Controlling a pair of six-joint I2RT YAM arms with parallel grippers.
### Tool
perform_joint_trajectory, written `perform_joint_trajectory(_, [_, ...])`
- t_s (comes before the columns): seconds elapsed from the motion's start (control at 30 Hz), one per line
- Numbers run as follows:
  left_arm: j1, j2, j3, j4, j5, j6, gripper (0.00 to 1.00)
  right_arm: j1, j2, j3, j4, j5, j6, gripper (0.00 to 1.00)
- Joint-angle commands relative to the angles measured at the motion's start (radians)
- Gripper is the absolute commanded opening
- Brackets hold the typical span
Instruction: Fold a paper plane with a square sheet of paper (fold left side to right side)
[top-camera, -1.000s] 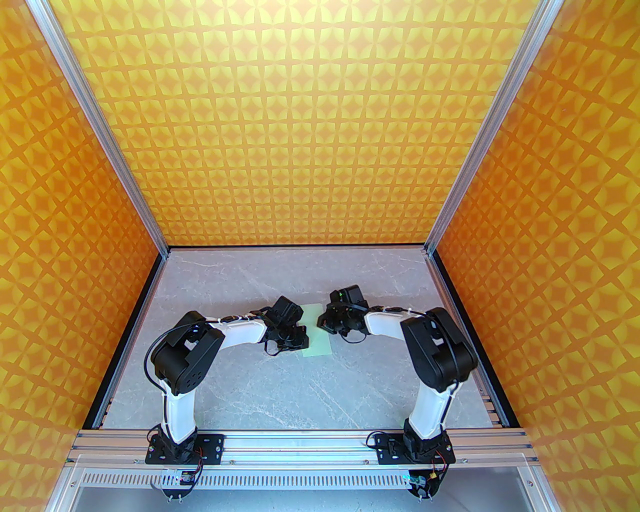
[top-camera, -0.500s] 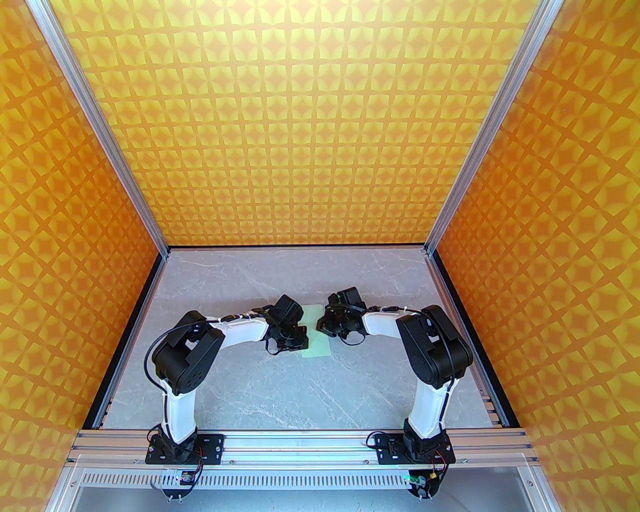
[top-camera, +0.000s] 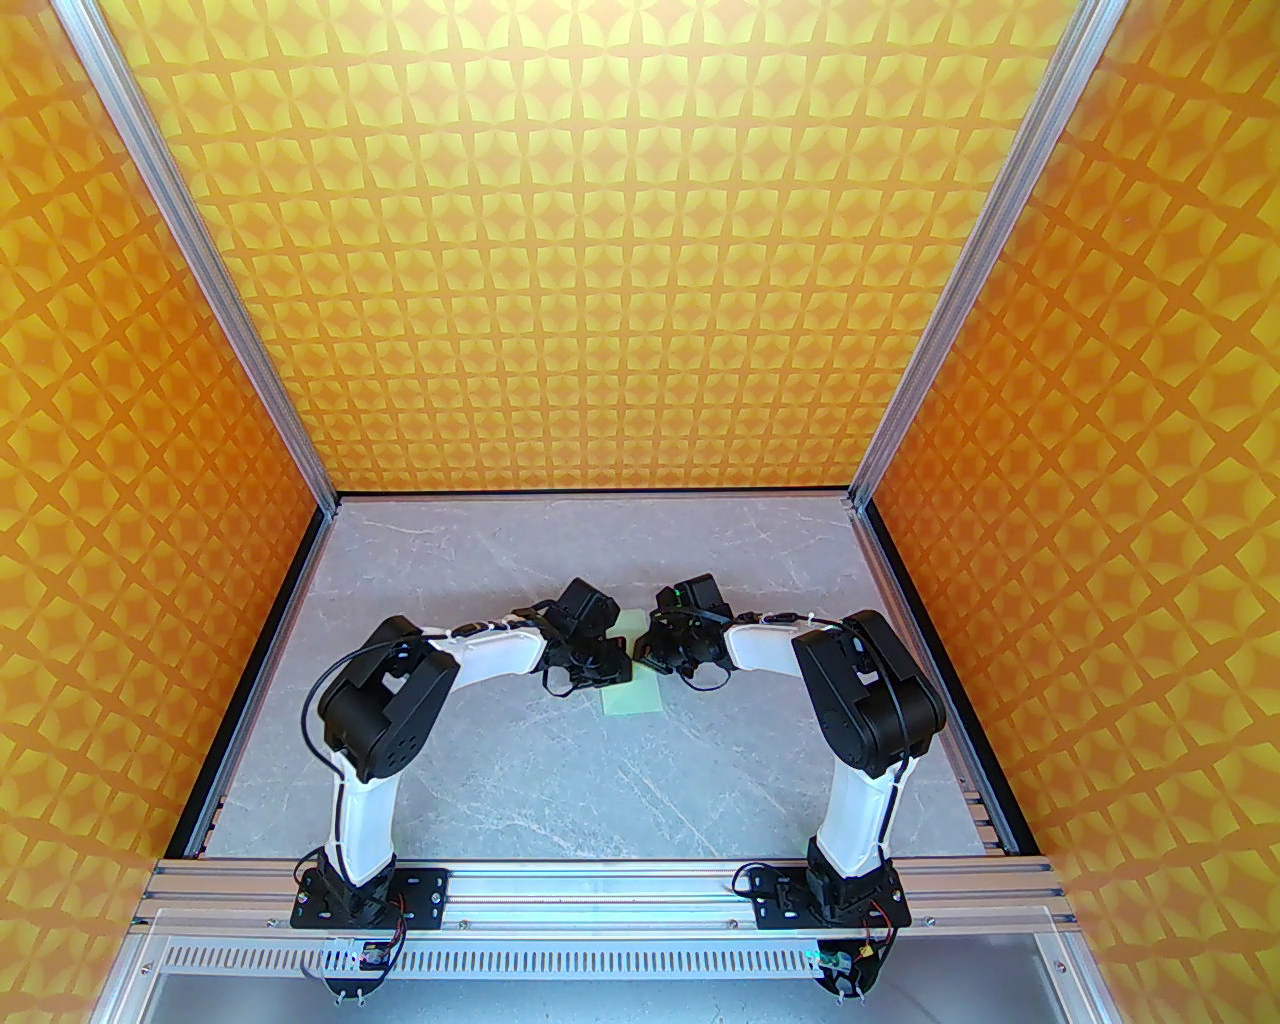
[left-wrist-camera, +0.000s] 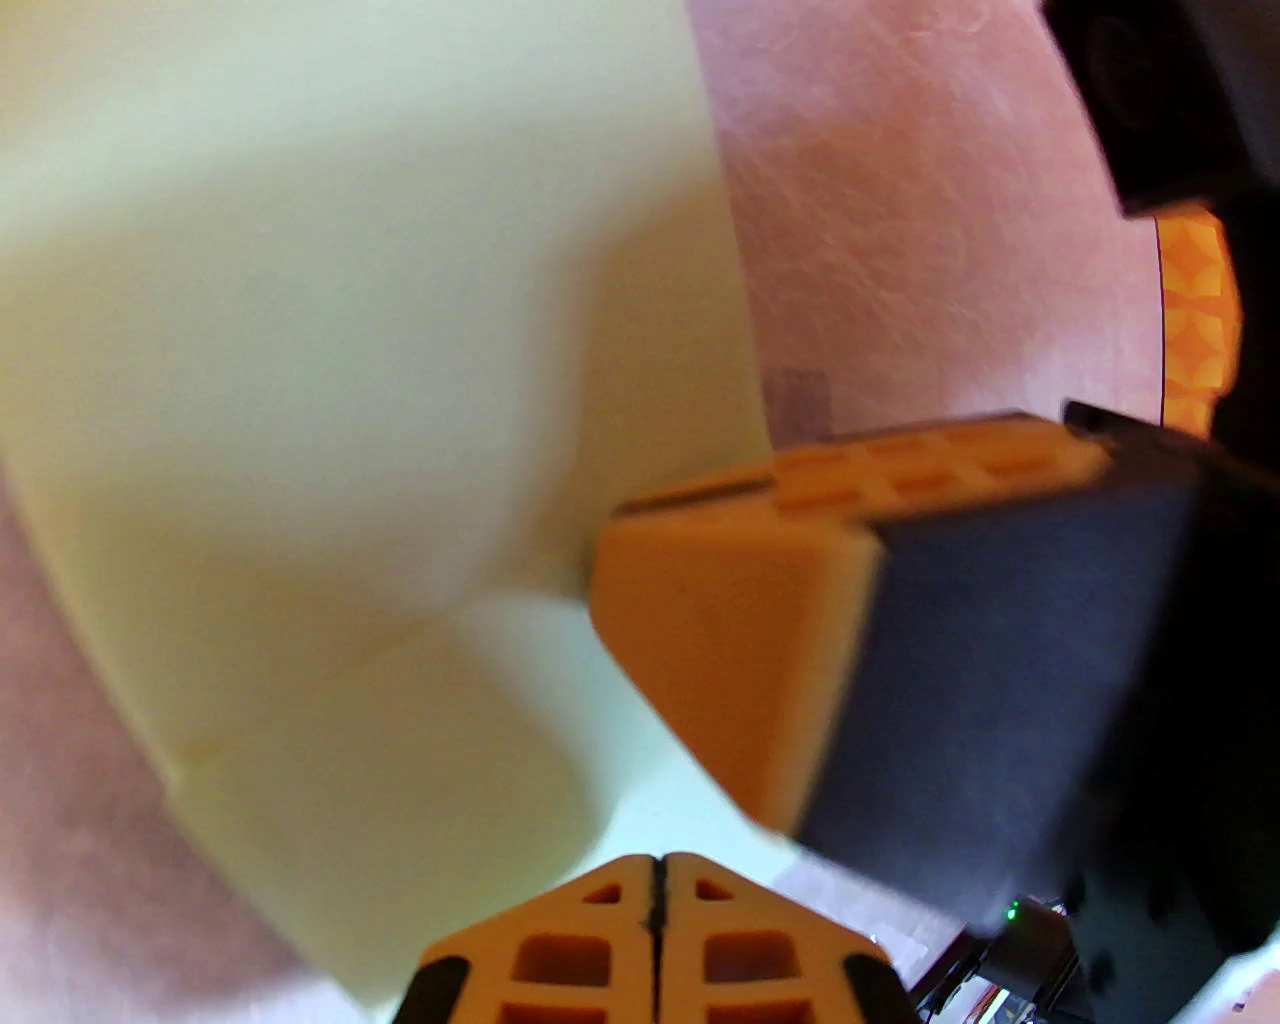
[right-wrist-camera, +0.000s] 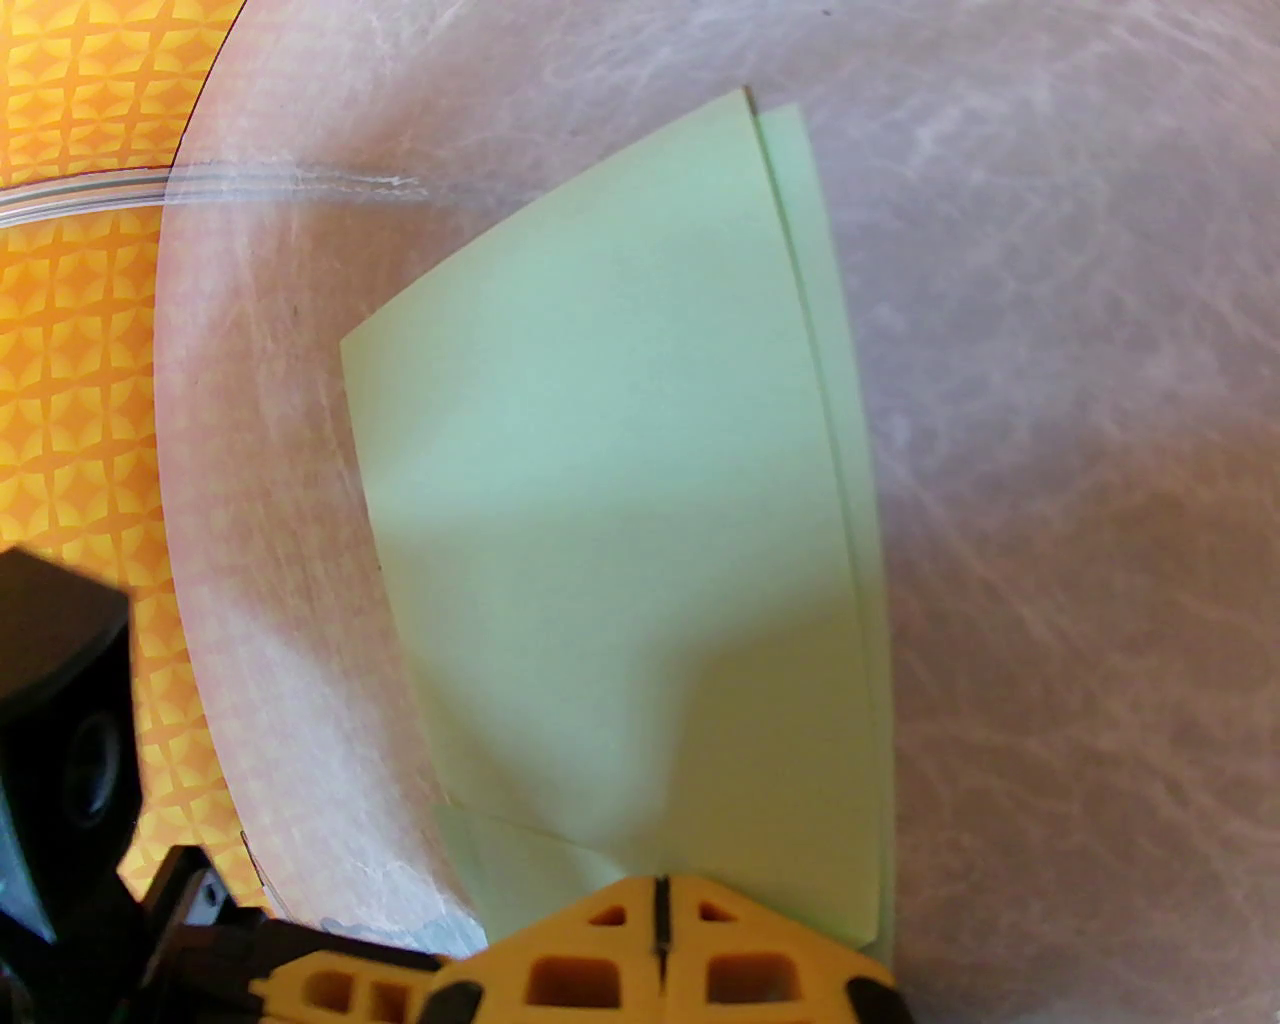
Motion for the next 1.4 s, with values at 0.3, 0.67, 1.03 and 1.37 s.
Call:
perform_joint_trajectory(0.3, [-0.015,-0.053,-0.152,0.005,0.027,0.015,0.09,0.001,0.051,0.003,-0.092,0.094,-0.007,0.01])
perform_joint_trajectory(0.67, [-0.046,-0.194,-0.368,0.021,0.031,-0.001,0.09,0.001,0.058,0.027,-0.099,0.094,-0.005,0.01])
perform_joint_trajectory(1.03, [0.023,-0.27,-0.23,-0.042,0.012,0.041,0.12,0.002,-0.089,0.004,-0.111,0.087,-0.029,0.13])
perform_joint_trajectory(1.37, [0.151,-0.15,-0.115,-0.012,-0.023,0.016,0.28,0.006,-0.132,-0.005,-0.146,0.106,-0.086,0.15])
